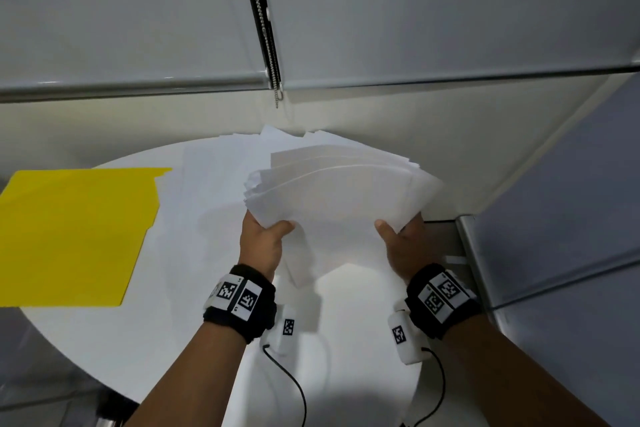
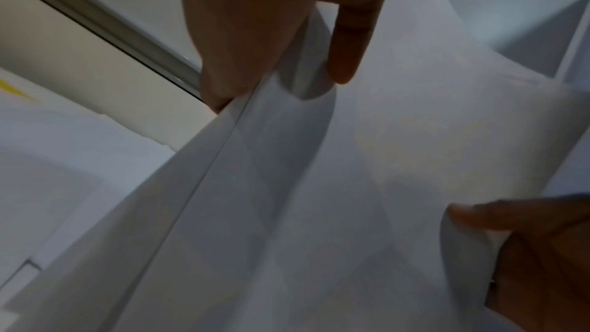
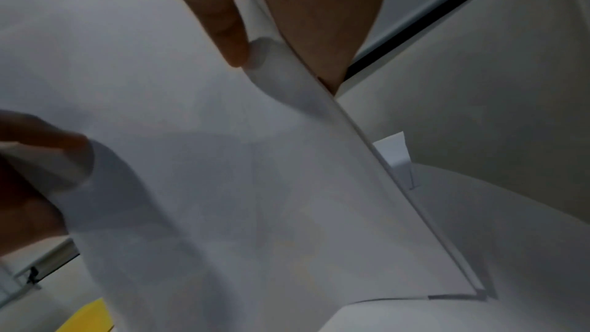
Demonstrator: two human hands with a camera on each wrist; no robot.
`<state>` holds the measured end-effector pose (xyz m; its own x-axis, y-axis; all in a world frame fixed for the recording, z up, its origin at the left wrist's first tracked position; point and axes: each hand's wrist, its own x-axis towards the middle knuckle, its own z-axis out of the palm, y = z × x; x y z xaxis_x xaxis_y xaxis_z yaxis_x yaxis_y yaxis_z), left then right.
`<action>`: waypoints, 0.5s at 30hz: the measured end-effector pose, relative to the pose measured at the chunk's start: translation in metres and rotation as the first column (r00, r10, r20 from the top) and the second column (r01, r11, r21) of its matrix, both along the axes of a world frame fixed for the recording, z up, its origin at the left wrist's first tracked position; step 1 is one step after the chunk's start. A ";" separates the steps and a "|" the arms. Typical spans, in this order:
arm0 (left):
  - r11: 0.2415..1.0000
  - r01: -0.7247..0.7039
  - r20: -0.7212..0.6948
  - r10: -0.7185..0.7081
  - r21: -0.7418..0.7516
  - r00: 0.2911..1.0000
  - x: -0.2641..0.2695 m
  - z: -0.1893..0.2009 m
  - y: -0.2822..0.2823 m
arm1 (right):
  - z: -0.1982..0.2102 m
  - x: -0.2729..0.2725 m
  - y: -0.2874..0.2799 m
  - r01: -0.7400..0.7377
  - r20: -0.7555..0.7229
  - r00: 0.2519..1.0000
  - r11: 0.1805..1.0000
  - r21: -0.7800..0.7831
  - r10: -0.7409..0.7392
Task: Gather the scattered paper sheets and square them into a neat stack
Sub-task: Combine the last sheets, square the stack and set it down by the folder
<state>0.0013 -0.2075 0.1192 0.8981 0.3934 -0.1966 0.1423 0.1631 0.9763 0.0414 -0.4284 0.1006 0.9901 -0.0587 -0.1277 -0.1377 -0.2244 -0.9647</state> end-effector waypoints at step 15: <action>1.000 0.022 0.052 -0.020 -0.022 0.998 0.013 0.006 0.009 | 0.008 0.002 -0.009 -0.118 0.007 0.993 0.987 0.109 0.117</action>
